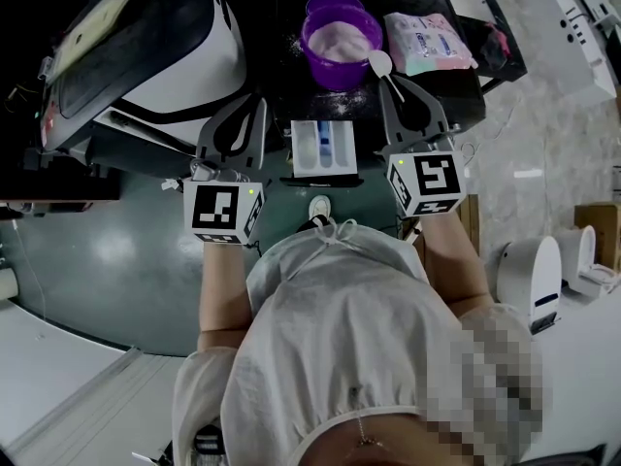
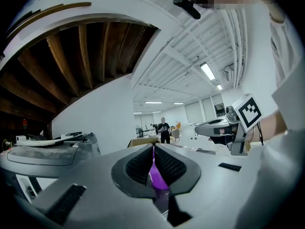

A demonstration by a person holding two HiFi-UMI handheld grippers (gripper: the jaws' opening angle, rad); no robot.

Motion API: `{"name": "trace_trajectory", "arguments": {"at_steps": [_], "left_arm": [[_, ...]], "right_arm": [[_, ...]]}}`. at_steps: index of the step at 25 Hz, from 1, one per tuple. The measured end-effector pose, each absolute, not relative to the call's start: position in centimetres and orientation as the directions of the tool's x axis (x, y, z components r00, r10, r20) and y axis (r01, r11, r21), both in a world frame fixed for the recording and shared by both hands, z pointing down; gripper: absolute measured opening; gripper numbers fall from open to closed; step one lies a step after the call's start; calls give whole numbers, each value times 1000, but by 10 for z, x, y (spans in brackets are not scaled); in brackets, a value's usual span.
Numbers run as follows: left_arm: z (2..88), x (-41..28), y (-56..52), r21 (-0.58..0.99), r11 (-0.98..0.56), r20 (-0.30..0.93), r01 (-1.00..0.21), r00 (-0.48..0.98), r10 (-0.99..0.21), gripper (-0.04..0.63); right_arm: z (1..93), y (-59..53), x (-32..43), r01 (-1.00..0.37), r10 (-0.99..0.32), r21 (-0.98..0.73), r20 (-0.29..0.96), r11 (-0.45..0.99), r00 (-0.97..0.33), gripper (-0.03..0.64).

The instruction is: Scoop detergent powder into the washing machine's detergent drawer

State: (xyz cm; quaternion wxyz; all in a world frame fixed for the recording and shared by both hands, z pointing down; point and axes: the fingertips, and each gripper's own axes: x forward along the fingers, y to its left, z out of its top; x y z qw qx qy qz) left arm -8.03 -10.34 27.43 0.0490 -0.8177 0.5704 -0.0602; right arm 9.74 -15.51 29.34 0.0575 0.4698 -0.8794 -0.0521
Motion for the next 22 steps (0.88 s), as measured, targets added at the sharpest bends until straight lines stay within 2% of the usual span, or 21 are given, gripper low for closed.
{"name": "trace_trajectory", "arguments": {"at_steps": [22], "left_arm": [[280, -79, -113, -145, -355, 47, -924, 352, -935, 29]], "right_arm": [[296, -159, 94, -820, -838, 180, 54, 543, -543, 6]]}}
